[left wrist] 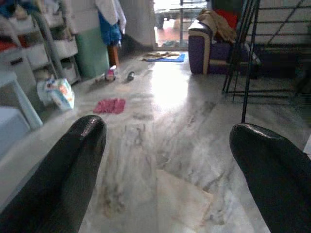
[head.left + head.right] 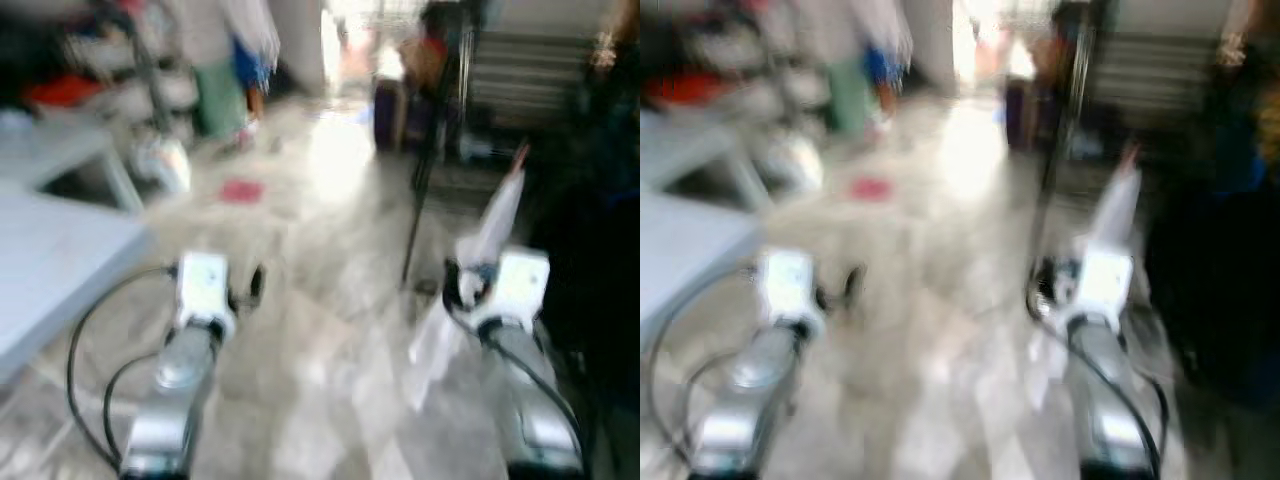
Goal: Hang hanger
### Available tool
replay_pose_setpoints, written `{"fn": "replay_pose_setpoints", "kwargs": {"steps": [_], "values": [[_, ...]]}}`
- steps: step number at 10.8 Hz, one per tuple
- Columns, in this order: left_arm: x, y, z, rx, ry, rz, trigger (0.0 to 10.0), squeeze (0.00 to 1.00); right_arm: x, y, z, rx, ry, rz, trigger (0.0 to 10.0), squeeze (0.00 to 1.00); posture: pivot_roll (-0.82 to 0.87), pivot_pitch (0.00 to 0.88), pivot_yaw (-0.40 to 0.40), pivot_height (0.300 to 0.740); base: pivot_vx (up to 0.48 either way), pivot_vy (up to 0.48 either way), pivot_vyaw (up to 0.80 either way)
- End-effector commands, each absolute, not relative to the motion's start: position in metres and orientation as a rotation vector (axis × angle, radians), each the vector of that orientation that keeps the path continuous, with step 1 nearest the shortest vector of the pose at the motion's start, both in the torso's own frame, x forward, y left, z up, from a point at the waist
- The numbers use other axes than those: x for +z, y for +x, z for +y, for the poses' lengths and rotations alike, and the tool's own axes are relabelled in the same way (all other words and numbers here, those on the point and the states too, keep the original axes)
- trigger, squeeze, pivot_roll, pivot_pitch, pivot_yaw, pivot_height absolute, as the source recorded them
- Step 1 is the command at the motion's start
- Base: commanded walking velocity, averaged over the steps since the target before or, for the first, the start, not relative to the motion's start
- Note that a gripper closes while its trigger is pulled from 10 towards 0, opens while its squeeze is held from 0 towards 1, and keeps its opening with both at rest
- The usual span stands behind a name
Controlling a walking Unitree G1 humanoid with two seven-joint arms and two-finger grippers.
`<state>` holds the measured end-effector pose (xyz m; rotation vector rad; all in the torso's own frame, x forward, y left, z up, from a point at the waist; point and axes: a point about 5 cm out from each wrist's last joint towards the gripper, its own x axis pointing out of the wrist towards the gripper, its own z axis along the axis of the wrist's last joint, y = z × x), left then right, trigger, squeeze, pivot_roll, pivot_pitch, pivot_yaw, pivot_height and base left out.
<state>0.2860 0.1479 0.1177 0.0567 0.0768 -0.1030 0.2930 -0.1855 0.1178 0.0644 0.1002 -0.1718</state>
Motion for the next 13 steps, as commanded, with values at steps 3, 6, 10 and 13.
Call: {"fn": "replay_pose_setpoints", "kwargs": {"steps": [3, 6, 10, 13], "values": [[0.123, 0.29, 0.153, -0.086, 0.069, 0.06, 10.0, 0.0, 0.122, 0.303, -0.18, -0.159, 0.074, 0.074, 10.0, 0.0, 0.14, 0.0, 0.001, 0.74, 0.0, 0.0, 0.0], [0.122, 0.292, 0.154, -0.103, 0.08, 0.065, 10.0, 0.0, 0.116, 0.298, -0.184, -0.184, 0.074, 0.075, 10.0, 0.0, 0.12, 0.0, 0.029, 0.74, 0.0, 0.0, 0.0], [0.121, 0.289, 0.156, -0.075, 0.062, 0.071, 10.0, 0.0, 0.118, 0.305, -0.184, -0.165, 0.055, 0.071, 10.0, 0.0, 0.15, 0.0, -0.01, 0.74, 0.0, 0.0, 0.0], [0.115, 0.279, 0.16, -0.014, 0.033, 0.077, 10.0, 0.0, 0.12, 0.31, -0.182, -0.117, 0.034, 0.074, 10.0, 0.0, 0.15, 0.006, -0.061, 0.74, 0.0, 0.0, 0.0]]}}
